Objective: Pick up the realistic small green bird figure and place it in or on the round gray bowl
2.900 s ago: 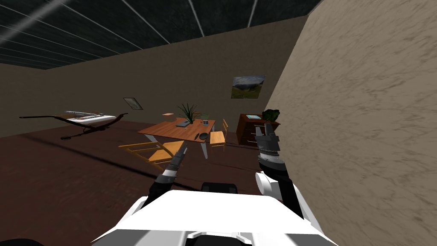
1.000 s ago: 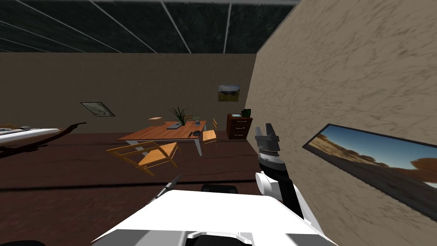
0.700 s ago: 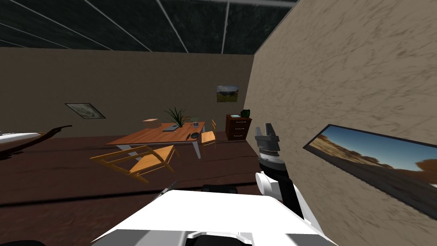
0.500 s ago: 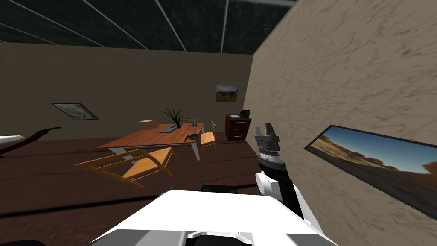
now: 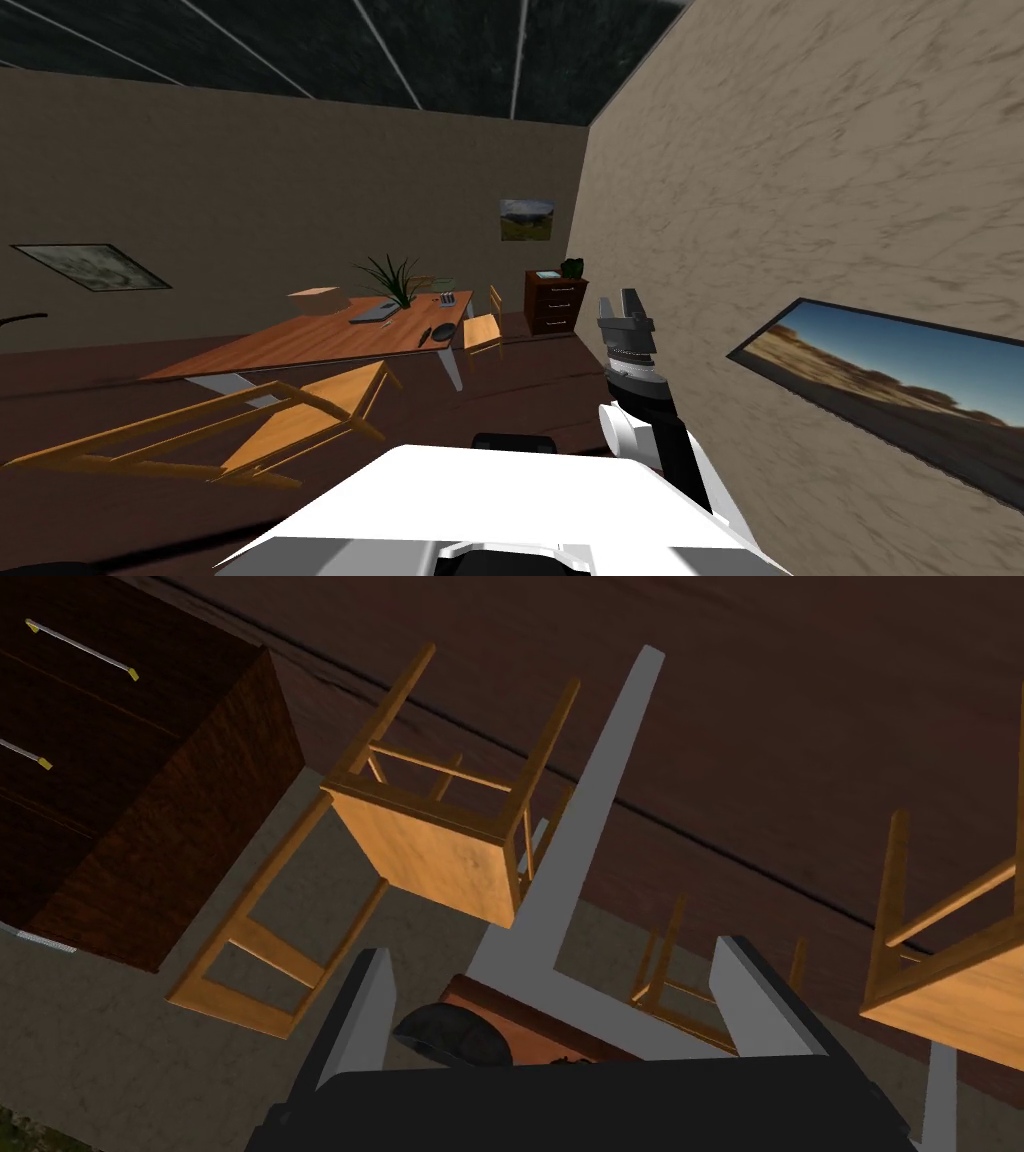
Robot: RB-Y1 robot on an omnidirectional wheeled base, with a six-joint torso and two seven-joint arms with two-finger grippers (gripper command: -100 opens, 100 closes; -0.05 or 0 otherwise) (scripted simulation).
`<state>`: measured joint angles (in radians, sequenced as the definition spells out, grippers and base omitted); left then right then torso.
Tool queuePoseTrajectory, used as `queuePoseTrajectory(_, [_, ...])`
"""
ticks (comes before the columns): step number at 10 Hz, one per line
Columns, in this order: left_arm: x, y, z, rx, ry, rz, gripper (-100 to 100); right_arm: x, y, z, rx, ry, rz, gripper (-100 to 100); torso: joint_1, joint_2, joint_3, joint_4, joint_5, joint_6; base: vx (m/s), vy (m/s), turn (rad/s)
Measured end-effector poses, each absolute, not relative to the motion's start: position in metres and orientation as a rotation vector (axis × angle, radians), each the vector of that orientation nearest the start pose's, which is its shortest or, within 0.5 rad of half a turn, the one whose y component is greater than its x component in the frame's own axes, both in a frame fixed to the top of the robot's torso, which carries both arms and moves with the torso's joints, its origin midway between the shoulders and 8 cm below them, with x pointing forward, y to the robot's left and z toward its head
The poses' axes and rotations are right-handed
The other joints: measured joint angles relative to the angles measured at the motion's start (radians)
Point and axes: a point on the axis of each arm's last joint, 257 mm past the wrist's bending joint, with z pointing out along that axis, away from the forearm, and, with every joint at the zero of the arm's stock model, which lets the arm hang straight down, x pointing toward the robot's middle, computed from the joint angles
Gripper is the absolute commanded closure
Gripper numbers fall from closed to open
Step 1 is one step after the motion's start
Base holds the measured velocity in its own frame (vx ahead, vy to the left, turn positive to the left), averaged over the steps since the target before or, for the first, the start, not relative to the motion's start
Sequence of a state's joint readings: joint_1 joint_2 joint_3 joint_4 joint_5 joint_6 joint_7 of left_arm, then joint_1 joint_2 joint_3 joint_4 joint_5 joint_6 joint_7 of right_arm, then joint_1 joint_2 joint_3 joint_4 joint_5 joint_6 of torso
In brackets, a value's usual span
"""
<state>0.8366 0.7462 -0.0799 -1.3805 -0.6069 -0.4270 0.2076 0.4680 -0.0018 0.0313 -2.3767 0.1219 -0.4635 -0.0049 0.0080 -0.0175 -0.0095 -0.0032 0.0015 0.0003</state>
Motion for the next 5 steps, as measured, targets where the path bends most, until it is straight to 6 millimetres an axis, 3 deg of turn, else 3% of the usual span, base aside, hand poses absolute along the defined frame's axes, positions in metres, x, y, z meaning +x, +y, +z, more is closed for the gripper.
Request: queuePoseTrajectory(5, [0.060,0.491,-0.495,-0.610,2.522,-0.270,-100,0.334,-0.248,0.069,0.517,0.617,1.285,0,-0.003,0.000,0.000,0.000,0.000,0.000,0.242,0.053,-0.090])
